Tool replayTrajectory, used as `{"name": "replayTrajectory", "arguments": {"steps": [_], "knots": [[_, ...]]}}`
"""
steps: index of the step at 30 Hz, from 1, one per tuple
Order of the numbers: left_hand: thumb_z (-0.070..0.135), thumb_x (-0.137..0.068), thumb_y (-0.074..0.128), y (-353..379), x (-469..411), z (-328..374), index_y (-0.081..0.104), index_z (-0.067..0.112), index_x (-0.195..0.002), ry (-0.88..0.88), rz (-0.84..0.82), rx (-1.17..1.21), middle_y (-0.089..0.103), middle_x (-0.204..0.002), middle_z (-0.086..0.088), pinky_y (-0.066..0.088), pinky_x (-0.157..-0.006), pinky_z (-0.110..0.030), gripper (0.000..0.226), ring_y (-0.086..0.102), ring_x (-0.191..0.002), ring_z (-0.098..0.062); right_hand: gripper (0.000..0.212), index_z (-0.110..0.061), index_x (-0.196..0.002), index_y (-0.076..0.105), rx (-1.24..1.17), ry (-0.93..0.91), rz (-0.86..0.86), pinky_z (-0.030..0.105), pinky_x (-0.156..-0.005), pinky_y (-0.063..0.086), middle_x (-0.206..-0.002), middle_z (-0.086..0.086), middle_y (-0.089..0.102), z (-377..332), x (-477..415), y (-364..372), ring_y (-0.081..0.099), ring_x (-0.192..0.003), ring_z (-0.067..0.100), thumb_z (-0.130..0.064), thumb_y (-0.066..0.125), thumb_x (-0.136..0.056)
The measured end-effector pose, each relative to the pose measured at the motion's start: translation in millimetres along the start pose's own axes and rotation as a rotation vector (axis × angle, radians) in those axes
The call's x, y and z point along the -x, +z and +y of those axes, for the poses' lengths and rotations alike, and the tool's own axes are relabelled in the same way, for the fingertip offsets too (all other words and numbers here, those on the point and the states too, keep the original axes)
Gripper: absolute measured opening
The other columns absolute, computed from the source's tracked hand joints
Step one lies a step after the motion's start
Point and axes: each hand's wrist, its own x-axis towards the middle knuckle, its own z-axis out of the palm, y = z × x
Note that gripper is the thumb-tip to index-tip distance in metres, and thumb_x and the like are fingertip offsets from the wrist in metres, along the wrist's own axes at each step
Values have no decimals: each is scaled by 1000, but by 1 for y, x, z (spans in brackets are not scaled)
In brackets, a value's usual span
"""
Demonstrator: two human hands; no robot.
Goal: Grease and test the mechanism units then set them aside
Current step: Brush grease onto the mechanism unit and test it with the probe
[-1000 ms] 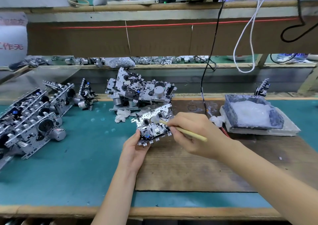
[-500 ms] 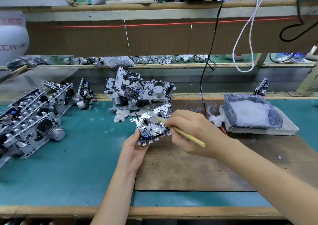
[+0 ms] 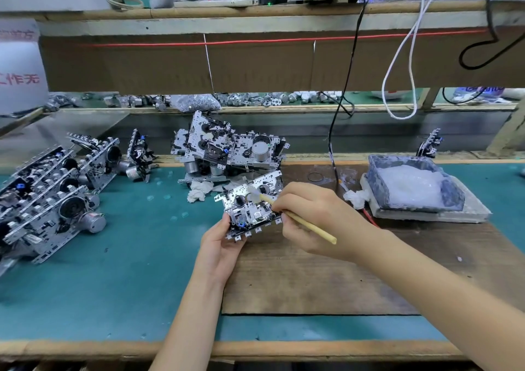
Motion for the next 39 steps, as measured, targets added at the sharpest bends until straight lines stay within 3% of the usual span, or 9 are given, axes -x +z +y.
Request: {"name": "replayTrajectory", "arguments": {"steps": [6,10,17,19,23,26,32,36,39], "knots": [[16,-97,40,-2,0,0,78,13,-70,13,-12,2,74,-84,-2,49,-74,-29,47,69,-75,-11,14,6,-83,66,20,-22,-14,37,-56,49,-77,18,61,-2,0,-1,57,-64,32,5,57,-72],[15,-98,39,0,1,1,78,12,-70,3,-11,15,74,-83,-3,54,-69,-27,48,69,-75,-12,14,6,-83,67,38,-15,-58,36,-54,49,-77,18,60,-3,2,-1,56,-63,32,4,57,-73],[11,-98,40,-1,-2,0,76,13,-58,-5,53,55,73,-73,1,56,-63,-26,54,68,-71,-11,17,0,-91,70,343,191,156,32,-51,45,-77,16,58,15,17,-7,54,-60,30,-6,58,-81],[10,-99,39,-2,-2,0,75,13,-55,-5,44,57,72,-70,2,56,-55,-21,57,69,-63,-8,18,-4,-92,65,553,418,21,32,-57,38,-86,15,55,24,28,-8,53,-68,30,-2,68,-75],[11,-99,37,-2,-2,0,75,14,-56,-5,14,58,73,-72,2,56,-56,-22,57,69,-64,-8,24,-11,-111,47,749,830,-328,34,-76,27,-123,14,37,32,52,-12,41,-108,28,-14,49,-87],[11,-99,37,-2,-1,1,76,14,-57,-5,11,76,74,-75,2,58,-61,-25,57,70,-67,-9,30,-10,-119,47,761,884,-512,33,-92,31,-130,15,34,29,65,-10,36,-120,28,-12,45,-89],[12,-98,41,-4,0,0,76,15,-60,-32,34,88,71,-80,1,57,-66,-25,52,67,-75,-12,33,-6,-125,49,666,946,-780,34,-94,34,-135,20,28,23,69,-5,36,-119,34,-8,48,-92],[11,-98,40,-2,0,1,76,13,-59,-45,24,102,73,-78,0,58,-66,-29,53,70,-71,-12,28,-8,-118,53,664,918,-703,32,-89,33,-125,14,38,23,61,-11,39,-116,30,-7,49,-90],[10,-97,41,0,1,1,76,11,-59,-53,29,117,74,-77,-2,59,-64,-32,52,71,-69,-13,19,-8,-103,58,464,774,-394,30,-75,33,-101,9,43,24,49,-9,45,-103,25,-10,43,-91]]}}
